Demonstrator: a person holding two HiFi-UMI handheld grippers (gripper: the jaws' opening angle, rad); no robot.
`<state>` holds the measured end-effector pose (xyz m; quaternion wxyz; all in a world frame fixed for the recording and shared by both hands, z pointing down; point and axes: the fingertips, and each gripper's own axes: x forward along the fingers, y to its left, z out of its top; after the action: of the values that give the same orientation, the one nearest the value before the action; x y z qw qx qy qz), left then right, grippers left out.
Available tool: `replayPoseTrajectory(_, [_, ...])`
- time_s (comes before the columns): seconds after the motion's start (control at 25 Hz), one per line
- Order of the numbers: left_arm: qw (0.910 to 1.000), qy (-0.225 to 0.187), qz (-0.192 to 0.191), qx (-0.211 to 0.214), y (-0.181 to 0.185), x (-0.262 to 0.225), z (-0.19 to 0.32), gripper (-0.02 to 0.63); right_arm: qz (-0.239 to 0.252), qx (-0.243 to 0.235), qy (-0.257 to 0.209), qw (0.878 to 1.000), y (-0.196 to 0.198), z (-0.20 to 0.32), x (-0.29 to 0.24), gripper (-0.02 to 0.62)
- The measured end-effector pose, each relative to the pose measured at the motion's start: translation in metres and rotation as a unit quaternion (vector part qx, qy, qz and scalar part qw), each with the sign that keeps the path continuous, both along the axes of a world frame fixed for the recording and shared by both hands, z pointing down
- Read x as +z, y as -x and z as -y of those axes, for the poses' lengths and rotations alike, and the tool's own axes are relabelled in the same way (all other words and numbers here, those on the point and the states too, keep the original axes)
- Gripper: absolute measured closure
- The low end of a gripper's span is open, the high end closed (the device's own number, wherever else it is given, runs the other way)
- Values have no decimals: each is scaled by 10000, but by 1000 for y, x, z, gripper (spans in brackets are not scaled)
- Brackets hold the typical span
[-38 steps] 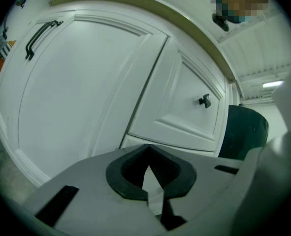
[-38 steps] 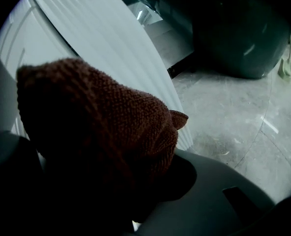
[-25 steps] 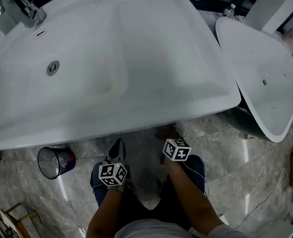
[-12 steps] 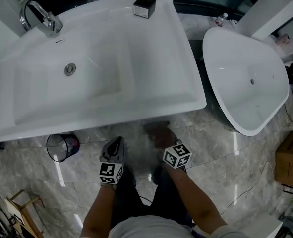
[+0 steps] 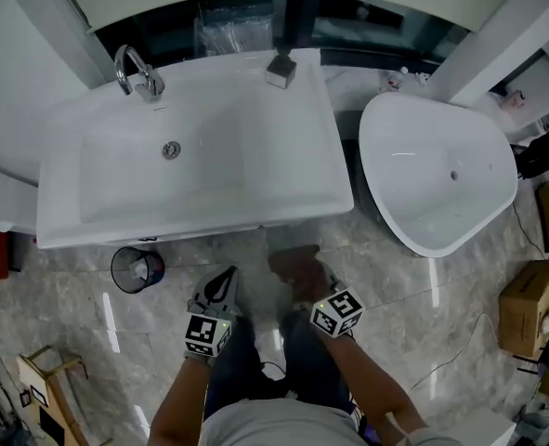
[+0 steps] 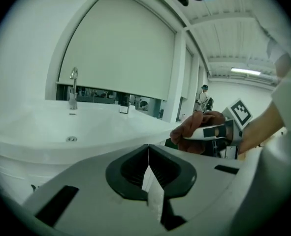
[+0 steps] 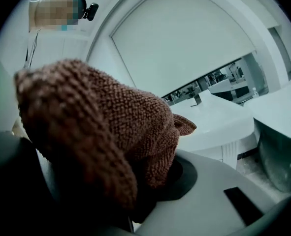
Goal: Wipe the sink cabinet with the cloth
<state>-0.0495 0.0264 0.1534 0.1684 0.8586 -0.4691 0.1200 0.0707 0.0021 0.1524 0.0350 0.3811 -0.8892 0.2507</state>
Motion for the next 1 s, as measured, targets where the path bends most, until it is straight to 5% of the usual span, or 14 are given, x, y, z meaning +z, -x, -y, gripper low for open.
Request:
replayPoseTrajectory(0.6, [9955, -759, -544, 171, -6, -221, -31, 595, 129, -468, -659, 9966, 27, -44, -202, 526])
replayPoseTrajectory(1.0, [9917, -1143, -476, 333, -6, -273, -34, 595, 367, -367, -1066, 9930, 32, -50, -252, 526])
